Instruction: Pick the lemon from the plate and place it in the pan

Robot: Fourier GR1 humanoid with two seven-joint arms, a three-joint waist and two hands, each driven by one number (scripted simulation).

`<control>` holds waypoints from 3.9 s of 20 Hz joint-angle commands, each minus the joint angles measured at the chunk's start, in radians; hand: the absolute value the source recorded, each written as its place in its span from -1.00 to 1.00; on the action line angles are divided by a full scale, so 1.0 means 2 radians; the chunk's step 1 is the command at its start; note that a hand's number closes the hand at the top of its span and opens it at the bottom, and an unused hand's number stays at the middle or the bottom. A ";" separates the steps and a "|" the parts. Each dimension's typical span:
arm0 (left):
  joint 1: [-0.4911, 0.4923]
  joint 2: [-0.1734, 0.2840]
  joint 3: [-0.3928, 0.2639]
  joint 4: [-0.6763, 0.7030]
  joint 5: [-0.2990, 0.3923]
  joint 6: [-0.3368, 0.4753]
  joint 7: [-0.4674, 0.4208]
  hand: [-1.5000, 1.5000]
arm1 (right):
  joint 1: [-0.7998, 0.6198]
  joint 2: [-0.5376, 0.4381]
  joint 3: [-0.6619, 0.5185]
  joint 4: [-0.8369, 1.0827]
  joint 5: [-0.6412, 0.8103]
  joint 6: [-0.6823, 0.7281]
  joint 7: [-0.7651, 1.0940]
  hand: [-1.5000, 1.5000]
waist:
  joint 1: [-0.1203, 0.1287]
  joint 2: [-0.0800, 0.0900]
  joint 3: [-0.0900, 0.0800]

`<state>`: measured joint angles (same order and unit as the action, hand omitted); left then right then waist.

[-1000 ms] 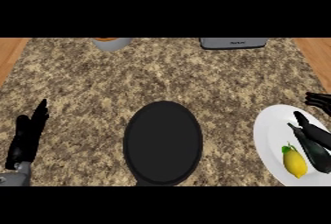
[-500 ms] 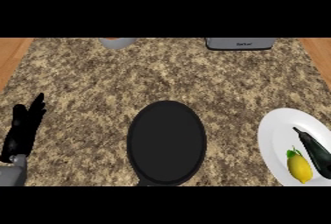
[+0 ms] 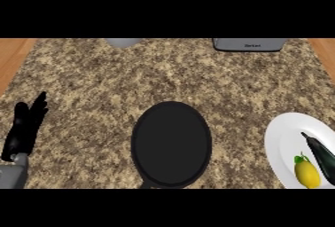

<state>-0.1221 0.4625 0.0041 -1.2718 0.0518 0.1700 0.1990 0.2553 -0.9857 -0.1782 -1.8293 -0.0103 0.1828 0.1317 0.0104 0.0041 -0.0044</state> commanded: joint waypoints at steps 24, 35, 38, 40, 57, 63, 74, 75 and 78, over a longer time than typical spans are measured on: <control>-0.010 -0.038 0.025 0.013 -0.044 -0.018 0.001 0.00 | -0.151 0.110 0.211 0.054 0.262 0.153 0.230 -1.00 | -0.004 -0.002 0.002; -0.018 -0.043 0.055 0.007 -0.062 -0.036 0.017 0.00 | -0.100 0.151 0.175 0.067 0.333 0.170 0.158 -1.00 | -0.006 -0.002 0.002; 0.006 -0.034 0.065 -0.035 -0.052 -0.054 0.025 0.00 | -0.111 0.174 0.177 0.103 0.362 0.150 0.143 -1.00 | -0.004 -0.002 0.002; 0.002 -0.042 0.062 -0.020 -0.059 -0.056 0.026 0.00 | -0.089 0.171 0.165 0.117 0.379 0.125 0.101 -1.00 | -0.005 -0.002 0.002; 0.009 -0.046 0.098 -0.023 -0.075 -0.080 0.004 0.00 | -0.110 0.221 0.159 0.138 0.465 0.172 0.082 1.00 | -0.005 -0.002 0.002; -0.005 -0.057 0.098 -0.027 -0.077 -0.084 0.030 0.00 | -0.126 0.219 0.153 0.200 0.531 0.093 0.030 1.00 | -0.005 -0.002 0.002; 0.029 -0.080 0.094 -0.037 -0.093 -0.068 0.018 0.00 | 0.035 0.262 0.134 0.009 0.504 0.040 0.022 1.00 | -0.018 -0.005 0.002; 0.025 -0.061 0.107 -0.052 -0.091 -0.067 0.035 0.00 | 0.086 0.256 0.129 -0.014 0.497 0.011 -0.005 1.00 | -0.028 -0.008 0.002; 0.022 -0.073 0.104 -0.038 -0.092 -0.064 0.023 0.00 | 0.139 0.270 0.130 -0.081 0.489 -0.025 -0.022 1.00 | -0.023 -0.006 0.002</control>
<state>-0.0808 0.3216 0.2070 -1.3509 -0.1310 0.0372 0.2461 0.3820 -0.4655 0.0956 -1.8300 0.9987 0.2157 0.1349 -0.0325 -0.0077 -0.0009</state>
